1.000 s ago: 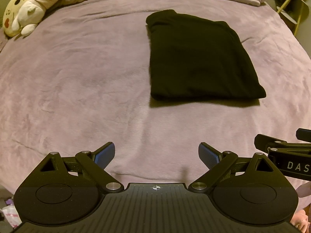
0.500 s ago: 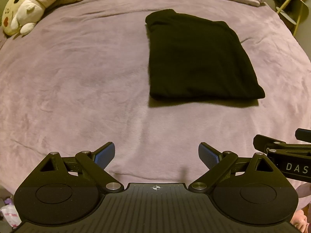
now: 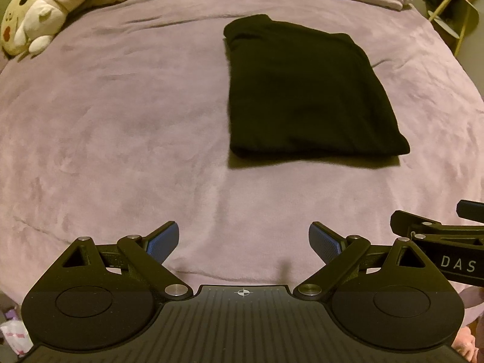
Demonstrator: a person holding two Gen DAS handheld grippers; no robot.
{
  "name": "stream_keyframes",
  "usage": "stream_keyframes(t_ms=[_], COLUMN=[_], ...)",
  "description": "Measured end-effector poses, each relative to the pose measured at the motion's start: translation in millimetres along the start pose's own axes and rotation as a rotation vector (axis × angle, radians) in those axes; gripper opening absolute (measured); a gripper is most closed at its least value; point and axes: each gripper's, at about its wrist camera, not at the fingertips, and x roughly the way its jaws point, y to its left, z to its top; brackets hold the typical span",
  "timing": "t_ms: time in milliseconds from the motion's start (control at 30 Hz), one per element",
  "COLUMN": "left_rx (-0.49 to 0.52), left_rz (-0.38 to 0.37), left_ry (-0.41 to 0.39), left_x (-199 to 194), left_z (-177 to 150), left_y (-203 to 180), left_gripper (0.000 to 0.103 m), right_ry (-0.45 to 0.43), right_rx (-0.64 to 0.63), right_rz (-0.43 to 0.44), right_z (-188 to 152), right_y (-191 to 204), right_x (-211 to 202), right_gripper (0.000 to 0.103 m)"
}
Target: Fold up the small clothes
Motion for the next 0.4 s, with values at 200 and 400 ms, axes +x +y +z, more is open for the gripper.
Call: stream_keyframes(t_ms=[200,400], left_rx=[0.004,0.008], left_rz=[0.009,0.021], left_ry=[-0.007,-0.010], left_x=[-0.4,0.2], left_z=[-1.6,-1.5], left_y=[-1.6,-4.0], left_gripper=[0.096,0.096], right_ry=[0.002,-0.001], right_rx=[0.000,-0.003], right_rz=[-0.001,-0.006], right_z=[0.9,1.6], right_y=[0.1,0.5], right_x=[0.3,0.0], right_gripper=[0.098,0.098])
